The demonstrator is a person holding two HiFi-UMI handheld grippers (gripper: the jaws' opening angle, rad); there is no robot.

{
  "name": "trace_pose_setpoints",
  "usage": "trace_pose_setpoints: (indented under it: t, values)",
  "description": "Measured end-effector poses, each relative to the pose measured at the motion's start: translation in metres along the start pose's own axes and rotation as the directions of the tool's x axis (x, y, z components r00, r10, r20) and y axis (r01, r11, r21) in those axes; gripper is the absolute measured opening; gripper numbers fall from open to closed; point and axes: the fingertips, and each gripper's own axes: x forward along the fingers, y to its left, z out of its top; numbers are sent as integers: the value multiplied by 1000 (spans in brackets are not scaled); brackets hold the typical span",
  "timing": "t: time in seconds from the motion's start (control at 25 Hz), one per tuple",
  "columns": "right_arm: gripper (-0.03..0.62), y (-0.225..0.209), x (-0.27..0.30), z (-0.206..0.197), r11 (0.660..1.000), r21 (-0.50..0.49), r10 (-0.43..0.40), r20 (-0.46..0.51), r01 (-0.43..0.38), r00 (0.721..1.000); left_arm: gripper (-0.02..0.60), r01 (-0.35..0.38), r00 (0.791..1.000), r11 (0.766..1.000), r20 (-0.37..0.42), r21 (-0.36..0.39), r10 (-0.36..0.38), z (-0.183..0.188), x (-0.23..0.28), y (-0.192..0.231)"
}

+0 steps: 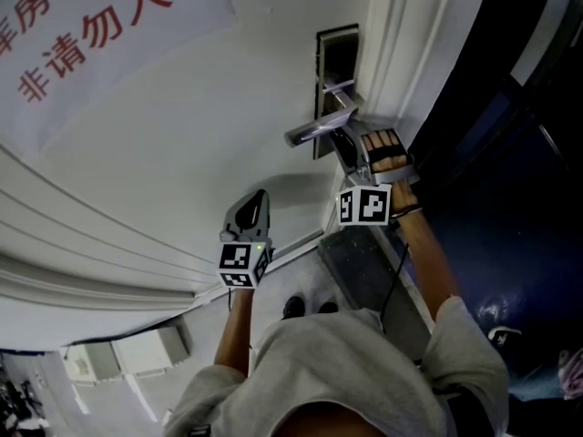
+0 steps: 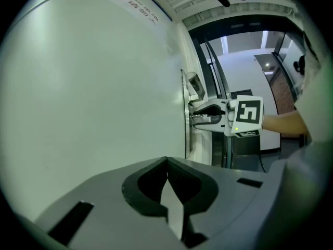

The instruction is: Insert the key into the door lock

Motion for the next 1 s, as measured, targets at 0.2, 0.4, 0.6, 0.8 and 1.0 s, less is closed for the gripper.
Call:
trace_pose_setpoints:
  t: [0.2, 0.4, 0.6, 0.8, 1.0]
  values:
    - [173, 0, -6, -1, 1000, -2, 0, 3, 0, 1000, 18, 5, 1000, 1000, -1, 1, -5, -1, -1, -3]
    - [173, -1, -16, -4, 997, 76, 3, 11, -4, 1000, 18, 16, 1000, 1000, 3, 7, -16, 2, -1, -9]
    - [170, -1, -32, -11, 956, 291, 24, 27, -31, 999, 18, 24, 1000, 1000, 4, 9, -24, 3, -2, -12]
    - [132, 5, -52, -31, 787, 614, 48, 48, -68, 998, 18, 30, 1000, 999, 5, 12, -30, 4, -1, -14]
    - [77, 7, -76, -67, 501, 865, -1, 22, -18, 1000, 18, 48, 999, 999, 4, 15, -48, 5, 4, -20]
